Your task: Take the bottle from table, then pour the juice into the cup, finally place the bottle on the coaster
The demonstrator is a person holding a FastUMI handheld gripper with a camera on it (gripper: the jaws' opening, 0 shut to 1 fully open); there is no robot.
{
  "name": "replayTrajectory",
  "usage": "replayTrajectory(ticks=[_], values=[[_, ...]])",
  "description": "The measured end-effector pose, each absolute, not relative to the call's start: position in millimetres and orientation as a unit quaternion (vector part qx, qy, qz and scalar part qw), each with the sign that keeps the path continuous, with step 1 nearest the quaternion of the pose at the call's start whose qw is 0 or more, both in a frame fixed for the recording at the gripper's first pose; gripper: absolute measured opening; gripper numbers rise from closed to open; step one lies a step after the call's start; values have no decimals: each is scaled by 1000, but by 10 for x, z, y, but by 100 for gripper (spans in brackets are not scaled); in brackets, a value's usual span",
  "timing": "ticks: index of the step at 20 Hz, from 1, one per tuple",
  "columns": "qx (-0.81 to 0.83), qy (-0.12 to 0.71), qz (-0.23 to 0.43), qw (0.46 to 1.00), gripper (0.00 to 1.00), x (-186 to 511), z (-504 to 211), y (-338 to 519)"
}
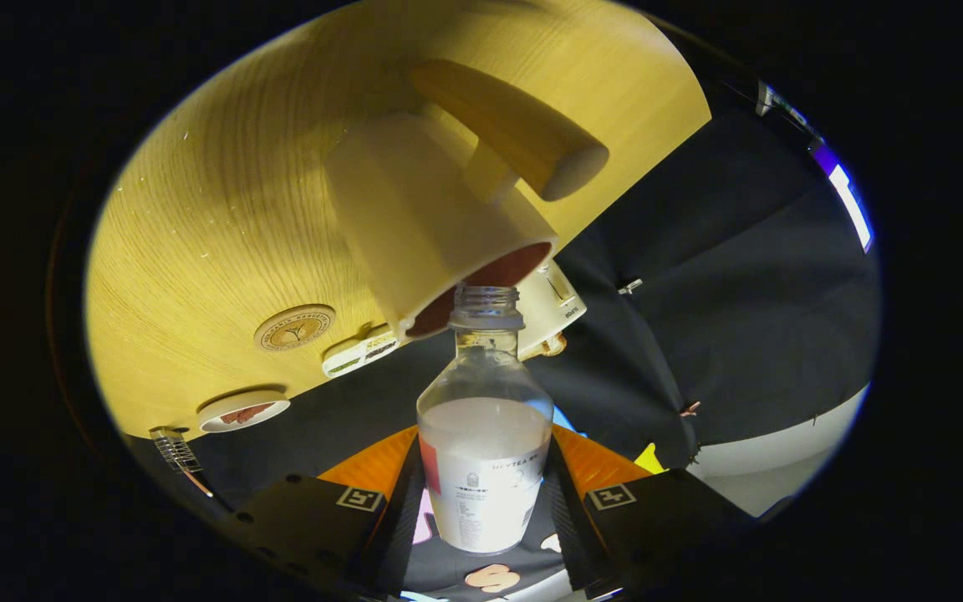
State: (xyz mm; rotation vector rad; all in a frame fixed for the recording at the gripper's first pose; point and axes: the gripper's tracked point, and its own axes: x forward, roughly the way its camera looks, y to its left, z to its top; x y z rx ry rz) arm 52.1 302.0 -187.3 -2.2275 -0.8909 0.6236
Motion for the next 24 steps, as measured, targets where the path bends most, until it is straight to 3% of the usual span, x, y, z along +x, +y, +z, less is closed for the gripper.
replayTrajectory(ticks=[19,24], values=[[-848,-323,243,343,73,509,-1777,2939],[-844,-299,243,373,73,537,-1749,2922]])
